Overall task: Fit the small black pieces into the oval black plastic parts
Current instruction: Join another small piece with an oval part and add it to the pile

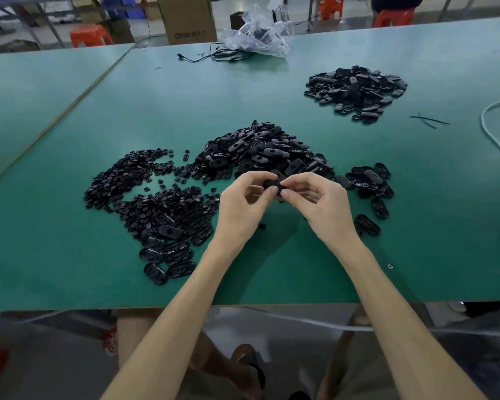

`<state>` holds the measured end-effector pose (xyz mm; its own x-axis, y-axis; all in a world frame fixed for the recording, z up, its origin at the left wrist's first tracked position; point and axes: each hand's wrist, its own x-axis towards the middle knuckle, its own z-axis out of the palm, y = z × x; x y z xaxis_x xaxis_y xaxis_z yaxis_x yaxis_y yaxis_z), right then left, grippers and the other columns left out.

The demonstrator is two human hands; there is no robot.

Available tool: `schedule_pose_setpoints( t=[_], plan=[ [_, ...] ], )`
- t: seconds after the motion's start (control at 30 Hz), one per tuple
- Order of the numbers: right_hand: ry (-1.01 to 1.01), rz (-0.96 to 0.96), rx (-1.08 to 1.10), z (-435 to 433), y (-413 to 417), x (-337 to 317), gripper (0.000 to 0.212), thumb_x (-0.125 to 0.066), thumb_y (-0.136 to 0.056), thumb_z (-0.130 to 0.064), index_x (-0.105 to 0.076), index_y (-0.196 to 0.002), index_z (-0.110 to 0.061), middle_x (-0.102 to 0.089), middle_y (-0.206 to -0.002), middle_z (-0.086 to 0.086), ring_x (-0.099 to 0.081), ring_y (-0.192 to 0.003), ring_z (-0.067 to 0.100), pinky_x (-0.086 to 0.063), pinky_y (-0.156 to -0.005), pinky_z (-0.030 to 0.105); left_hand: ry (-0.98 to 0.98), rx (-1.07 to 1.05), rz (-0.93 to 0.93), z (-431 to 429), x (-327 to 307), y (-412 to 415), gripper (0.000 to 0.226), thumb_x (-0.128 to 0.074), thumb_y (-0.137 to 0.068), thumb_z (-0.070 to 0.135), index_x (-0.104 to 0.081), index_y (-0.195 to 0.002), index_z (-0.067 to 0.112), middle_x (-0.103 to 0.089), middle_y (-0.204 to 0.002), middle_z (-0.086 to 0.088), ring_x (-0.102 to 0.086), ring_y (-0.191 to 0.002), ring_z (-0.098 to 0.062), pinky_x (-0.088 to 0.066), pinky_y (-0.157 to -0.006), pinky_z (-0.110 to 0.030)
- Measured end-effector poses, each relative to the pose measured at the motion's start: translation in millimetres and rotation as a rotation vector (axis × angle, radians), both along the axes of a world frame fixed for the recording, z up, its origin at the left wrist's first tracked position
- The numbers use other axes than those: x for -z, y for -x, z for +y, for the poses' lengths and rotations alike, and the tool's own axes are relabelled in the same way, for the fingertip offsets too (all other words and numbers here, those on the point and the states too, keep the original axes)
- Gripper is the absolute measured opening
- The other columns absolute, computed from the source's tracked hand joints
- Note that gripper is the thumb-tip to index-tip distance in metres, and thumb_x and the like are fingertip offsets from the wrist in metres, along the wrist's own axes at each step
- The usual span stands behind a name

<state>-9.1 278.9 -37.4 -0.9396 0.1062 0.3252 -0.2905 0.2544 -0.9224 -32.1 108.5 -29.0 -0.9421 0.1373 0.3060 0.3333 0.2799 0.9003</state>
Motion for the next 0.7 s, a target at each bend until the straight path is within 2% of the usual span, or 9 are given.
schedule_pose_setpoints(
  t=[0.13,0.2,0.3,0.5,0.6,0.7],
  plan=[
    [-0.033,0.002,0.001,-0.6,-0.9,-0.2,0.015,-0.079,-0.091,-0.011,-0.078,-0.098,-0.024,-0.079,-0.092,-0.012,-0.076,-0.09,0.01,-0.06,-0.087,0.03,-0.11,-0.014,-0.05,-3.7,-0.8,1.8,0.028,-0.08,-0.09,0.01,-0.07,-0.116,0.012,-0.073,-0.106,0.007,-0.07,-0.092,-0.003,-0.055,-0.087,-0.021],
    [-0.051,-0.006,0.001,-1.2,-1.2,-0.4,0.012,-0.079,-0.091,-0.014,-0.077,-0.097,-0.024,-0.078,-0.092,-0.013,-0.076,-0.092,0.012,-0.06,-0.087,0.038,-0.136,-0.002,-0.06,-4.7,-0.4,2.6,0.029,-0.081,-0.089,0.01,-0.07,-0.116,0.013,-0.073,-0.102,0.009,-0.069,-0.092,-0.002,-0.053,-0.085,-0.019],
    [-0.084,-0.019,0.02,-1.5,-1.4,-0.5,0.005,-0.079,-0.092,-0.019,-0.077,-0.093,-0.024,-0.077,-0.09,-0.015,-0.075,-0.09,0.011,-0.061,-0.084,0.046,-0.186,0.009,-0.081,-5.2,0.5,3.3,0.033,-0.082,-0.088,0.011,-0.07,-0.118,0.016,-0.074,-0.097,0.008,-0.071,-0.092,-0.006,-0.056,-0.085,-0.023],
    [-0.062,-0.012,0.072,-2.7,-1.4,-1.4,0.004,-0.073,-0.098,-0.022,-0.074,-0.096,-0.025,-0.076,-0.087,-0.012,-0.074,-0.087,0.012,-0.06,-0.079,0.045,-0.112,0.098,-0.039,-4.3,0.1,2.8,0.024,-0.078,-0.09,0.006,-0.079,-0.112,0.017,-0.078,-0.105,0.005,-0.073,-0.094,-0.015,-0.059,-0.089,-0.032],
    [-0.05,-0.017,0.078,-2.4,-1.0,-0.6,0.001,-0.073,-0.099,-0.022,-0.074,-0.099,-0.022,-0.077,-0.088,-0.008,-0.075,-0.088,0.015,-0.061,-0.078,0.048,-0.064,0.121,-0.016,-4.2,0.2,3.3,0.027,-0.077,-0.09,0.002,-0.08,-0.113,0.016,-0.074,-0.11,-0.002,-0.067,-0.091,-0.009,-0.056,-0.087,-0.027],
    [-0.041,-0.03,0.068,-2.5,-1.1,-0.8,0.003,-0.074,-0.097,-0.021,-0.074,-0.1,-0.022,-0.077,-0.087,-0.008,-0.076,-0.086,0.013,-0.062,-0.078,0.044,-0.061,0.141,-0.028,-4.2,-0.4,3.8,0.03,-0.077,-0.089,0.0,-0.078,-0.116,0.014,-0.069,-0.112,-0.006,-0.065,-0.087,-0.005,-0.054,-0.084,-0.022]
  ],
)
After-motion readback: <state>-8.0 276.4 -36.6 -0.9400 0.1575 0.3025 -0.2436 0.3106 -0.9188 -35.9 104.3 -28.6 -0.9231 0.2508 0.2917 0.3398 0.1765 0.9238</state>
